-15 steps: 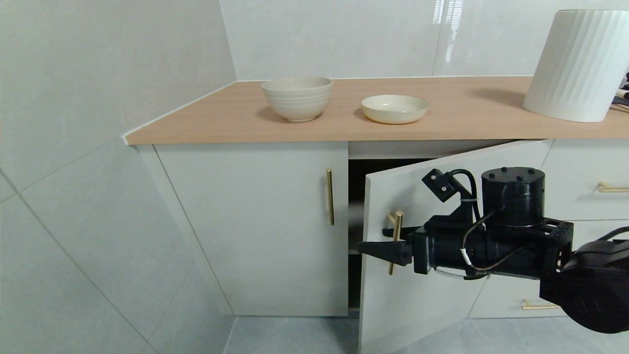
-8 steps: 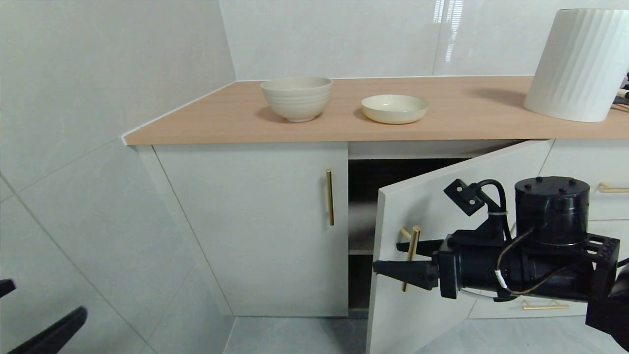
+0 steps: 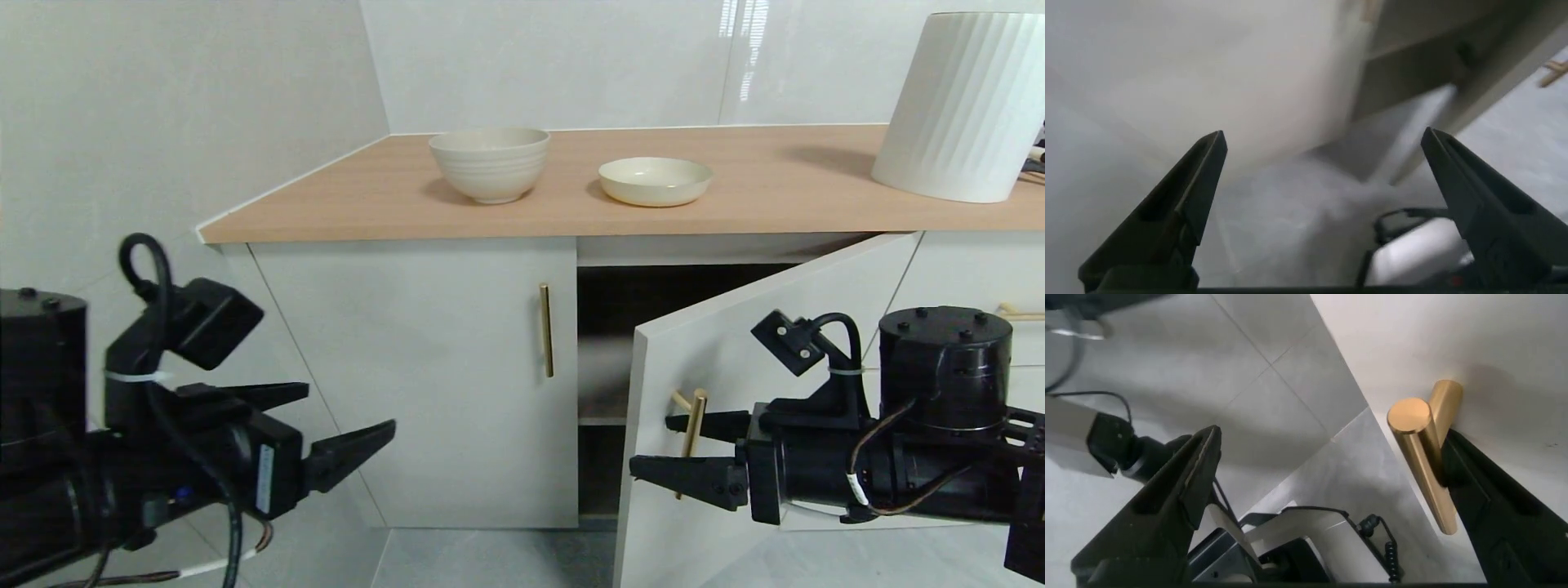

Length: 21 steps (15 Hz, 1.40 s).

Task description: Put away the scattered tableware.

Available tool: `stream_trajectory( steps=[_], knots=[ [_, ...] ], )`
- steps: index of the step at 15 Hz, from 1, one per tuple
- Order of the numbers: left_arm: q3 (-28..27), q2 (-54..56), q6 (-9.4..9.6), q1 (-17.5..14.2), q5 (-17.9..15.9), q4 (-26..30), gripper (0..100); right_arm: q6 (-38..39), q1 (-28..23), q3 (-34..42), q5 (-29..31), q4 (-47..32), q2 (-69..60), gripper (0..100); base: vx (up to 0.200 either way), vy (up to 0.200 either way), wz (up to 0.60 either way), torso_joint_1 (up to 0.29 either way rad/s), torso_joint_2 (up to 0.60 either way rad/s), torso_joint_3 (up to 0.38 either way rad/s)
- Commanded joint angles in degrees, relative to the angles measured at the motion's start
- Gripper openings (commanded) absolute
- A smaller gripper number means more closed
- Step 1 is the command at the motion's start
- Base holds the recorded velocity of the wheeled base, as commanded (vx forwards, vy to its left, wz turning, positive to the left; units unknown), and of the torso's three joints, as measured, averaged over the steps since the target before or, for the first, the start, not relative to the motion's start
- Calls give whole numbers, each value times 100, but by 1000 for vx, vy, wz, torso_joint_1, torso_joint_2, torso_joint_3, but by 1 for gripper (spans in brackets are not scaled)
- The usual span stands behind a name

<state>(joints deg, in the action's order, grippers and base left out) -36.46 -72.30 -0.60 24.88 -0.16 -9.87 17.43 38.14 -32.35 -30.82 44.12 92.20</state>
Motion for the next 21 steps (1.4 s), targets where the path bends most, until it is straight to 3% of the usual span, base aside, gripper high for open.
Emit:
stream_trajectory(
  steps=[1, 2, 3, 6, 9, 10, 13, 15, 19, 21],
  knots=[
    [-291, -847, -178, 421, 51, -58, 100, 6, 88, 27, -38, -26, -35, 100, 0, 0, 0, 0, 0, 0],
    [-485, -1075, -336, 553, 51, -58, 100, 6, 88, 89, -38, -26, -53, 100, 0, 0, 0, 0, 0, 0],
    [-581, -1216, -380, 623, 42, -58, 0, 6, 97, 124, -38, -26, -35, 100, 0, 0, 0, 0, 0, 0],
    [-792, -1532, -432, 861, -81, -199, 0, 6, 97, 186, -47, -26, -62, 100, 0, 0, 0, 0, 0, 0],
    [-1012, -1919, -793, 1265, -476, -217, 0, 6, 88, 317, -47, -26, -193, 100, 0, 0, 0, 0, 0, 0],
    [-1126, -2183, -889, 1414, -705, -375, 0, 6, 88, 361, -38, -26, -211, 100, 0, 0, 0, 0, 0, 0],
    [-1197, -2824, -977, 1449, -1048, -1430, 0, 6, 79, 361, -38, -26, -264, 100, 0, 0, 0, 0, 0, 0],
    [-1337, -3317, -1109, 1555, -1092, -2027, 0, 6, 70, 379, -38, -26, -378, 100, 0, 0, 0, 0, 0, 0],
    [-1750, -3809, -1162, 1625, -1100, -2212, 0, 6, 53, 388, -38, -26, -457, 100, 0, 0, 0, 0, 0, 0],
    [-1988, -3941, -1382, 1722, -1100, -2361, 0, 6, 35, 388, -30, -26, -492, 100, 0, 0, 0, 0, 0, 0]
  ],
)
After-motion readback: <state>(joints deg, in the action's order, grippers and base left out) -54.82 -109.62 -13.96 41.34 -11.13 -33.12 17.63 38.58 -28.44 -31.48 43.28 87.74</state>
